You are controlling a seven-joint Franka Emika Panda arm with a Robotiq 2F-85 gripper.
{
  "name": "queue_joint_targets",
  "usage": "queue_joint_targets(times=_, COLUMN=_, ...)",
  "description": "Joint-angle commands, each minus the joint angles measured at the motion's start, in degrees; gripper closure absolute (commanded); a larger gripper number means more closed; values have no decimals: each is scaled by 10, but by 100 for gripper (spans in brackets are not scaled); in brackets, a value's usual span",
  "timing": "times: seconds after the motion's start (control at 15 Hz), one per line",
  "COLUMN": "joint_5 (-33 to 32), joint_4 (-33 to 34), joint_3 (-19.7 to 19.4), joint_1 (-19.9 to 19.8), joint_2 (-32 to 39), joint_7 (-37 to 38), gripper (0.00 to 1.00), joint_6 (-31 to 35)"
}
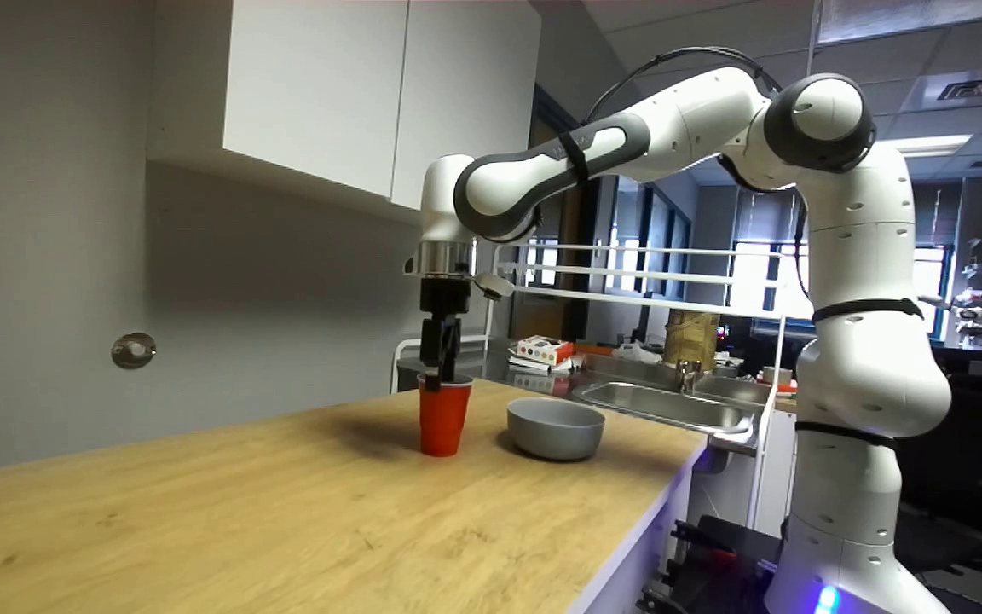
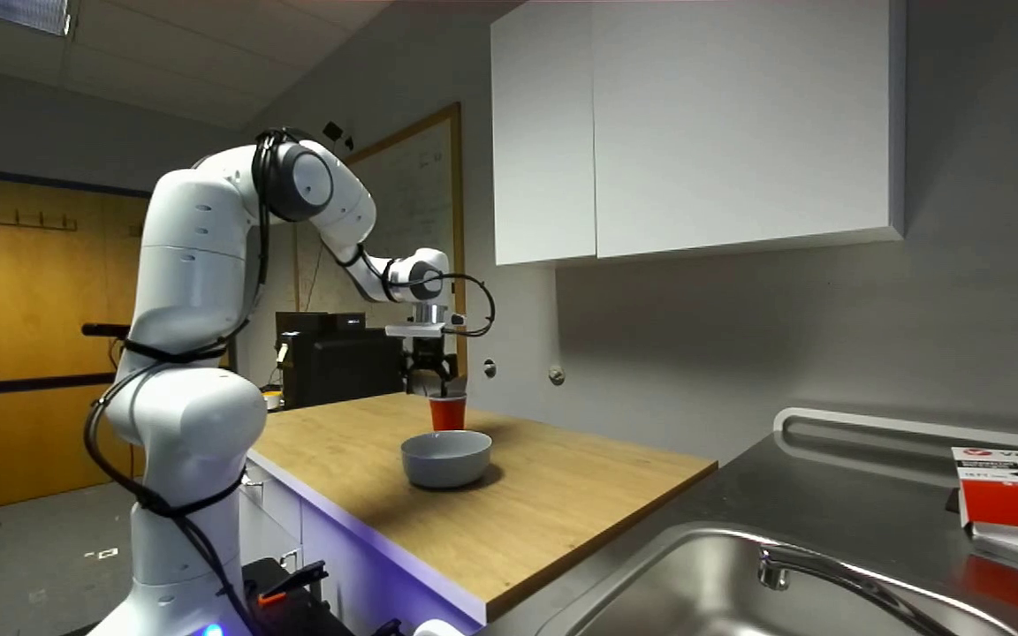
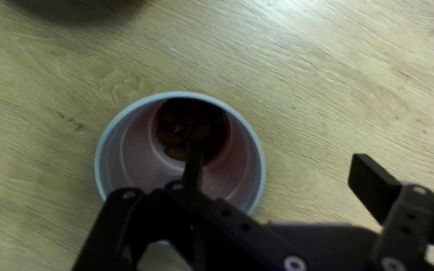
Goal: Pour all the contents from the cup into the bowl
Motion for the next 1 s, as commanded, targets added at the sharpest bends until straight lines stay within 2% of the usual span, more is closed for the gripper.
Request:
queue_joint_targets(times=0.0, joint_5=-7, joint_4=44, joint_3=0, joint_1=-1, joint_2=44, joint_7=13, gripper=0, joint_6=-27)
queue_joint_targets(times=0.13, joint_5=0, joint_4=51, joint_3=-2, joint_1=-3, joint_2=62, joint_7=12, gripper=0, joint_6=-32)
queue_joint_targets(times=0.2, joint_5=2, joint_4=52, joint_3=-2, joint_1=-4, joint_2=70, joint_7=12, gripper=25, joint_6=-31)
queue_joint_targets(times=0.27, joint_5=1, joint_4=54, joint_3=-2, joint_1=-3, joint_2=76, joint_7=13, gripper=25, joint_6=-30)
queue_joint_targets(times=0.33, joint_5=-2, joint_4=53, joint_3=-2, joint_1=-2, joint_2=80, joint_7=16, gripper=32, joint_6=-28)
queue_joint_targets(times=0.8, joint_5=-19, joint_4=27, joint_3=-3, joint_1=5, joint_2=63, joint_7=36, gripper=87, joint_6=-16)
queue_joint_targets(times=0.93, joint_5=-37, joint_4=7, joint_3=-8, joint_1=3, joint_2=43, joint_7=43, gripper=96, joint_6=-6)
